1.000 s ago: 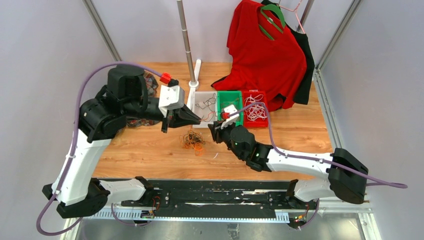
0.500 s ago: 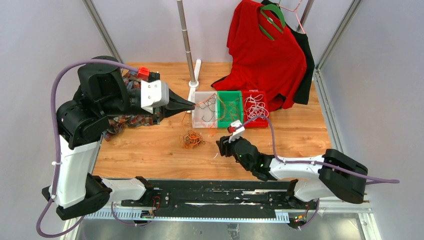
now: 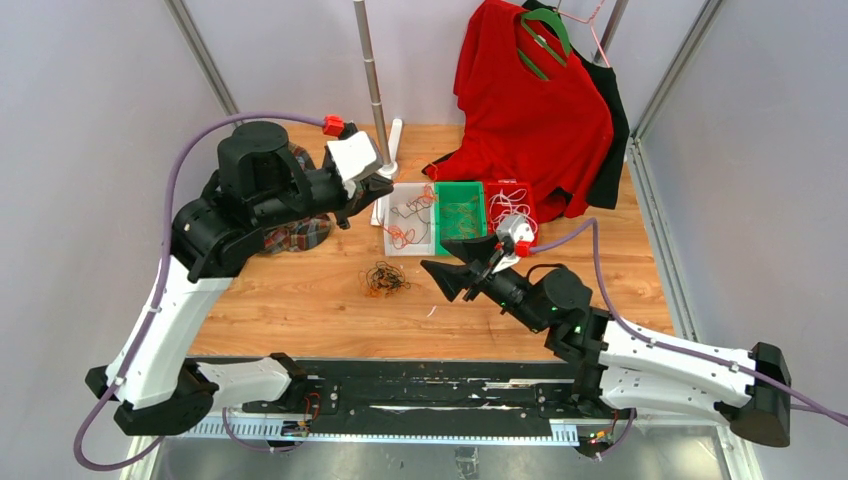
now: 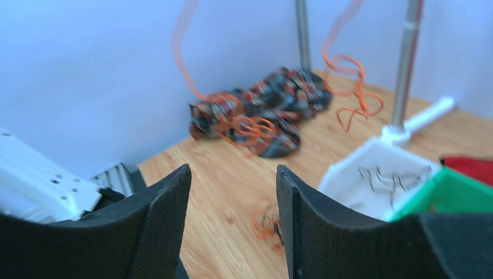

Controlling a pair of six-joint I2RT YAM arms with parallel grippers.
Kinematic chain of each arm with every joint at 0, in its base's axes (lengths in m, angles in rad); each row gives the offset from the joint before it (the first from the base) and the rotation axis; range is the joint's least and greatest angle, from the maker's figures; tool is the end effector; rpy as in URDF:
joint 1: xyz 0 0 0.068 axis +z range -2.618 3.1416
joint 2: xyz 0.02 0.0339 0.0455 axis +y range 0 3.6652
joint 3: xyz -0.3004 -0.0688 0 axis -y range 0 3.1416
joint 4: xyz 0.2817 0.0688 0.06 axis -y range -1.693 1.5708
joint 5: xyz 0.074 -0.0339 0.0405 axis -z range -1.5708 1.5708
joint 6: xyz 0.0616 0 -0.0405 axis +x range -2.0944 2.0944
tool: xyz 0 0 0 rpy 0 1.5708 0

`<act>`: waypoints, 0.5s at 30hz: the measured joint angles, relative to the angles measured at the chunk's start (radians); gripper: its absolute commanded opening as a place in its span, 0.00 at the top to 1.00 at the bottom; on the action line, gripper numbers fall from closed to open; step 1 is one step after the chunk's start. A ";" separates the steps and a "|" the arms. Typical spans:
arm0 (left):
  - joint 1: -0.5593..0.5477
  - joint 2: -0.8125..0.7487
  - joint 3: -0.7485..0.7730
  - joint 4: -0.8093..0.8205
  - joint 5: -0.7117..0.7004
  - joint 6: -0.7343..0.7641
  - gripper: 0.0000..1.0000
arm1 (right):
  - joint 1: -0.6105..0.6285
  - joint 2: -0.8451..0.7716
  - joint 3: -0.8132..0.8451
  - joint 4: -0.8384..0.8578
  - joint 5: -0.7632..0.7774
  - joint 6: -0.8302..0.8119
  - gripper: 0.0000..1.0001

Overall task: Untangle the cables
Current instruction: Untie the cable.

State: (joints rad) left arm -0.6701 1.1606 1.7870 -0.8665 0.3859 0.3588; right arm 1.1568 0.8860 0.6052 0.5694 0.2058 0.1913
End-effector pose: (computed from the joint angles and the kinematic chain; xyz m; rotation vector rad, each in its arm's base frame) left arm 0.1585 -0.1552 0.5716 1.1312 1.4379 -0.5690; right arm 0.1105 0.2202 0.3640 -0.4597 1.2782 1.0168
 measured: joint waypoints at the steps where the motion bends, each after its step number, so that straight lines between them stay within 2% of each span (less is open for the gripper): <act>1: 0.000 0.000 -0.011 0.009 -0.014 -0.011 1.00 | 0.004 -0.007 0.026 -0.008 -0.020 -0.007 0.43; 8: 0.000 0.000 -0.032 0.053 -0.059 -0.069 1.00 | 0.013 0.021 0.123 -0.032 -0.094 -0.072 0.41; 15: 0.000 0.000 -0.032 0.059 -0.053 -0.093 1.00 | 0.013 0.186 0.222 -0.030 -0.081 -0.171 0.41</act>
State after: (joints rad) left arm -0.6701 1.1603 1.7546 -0.8078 0.3325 0.2661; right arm 1.1694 1.0721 0.8276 0.5396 0.1249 0.0208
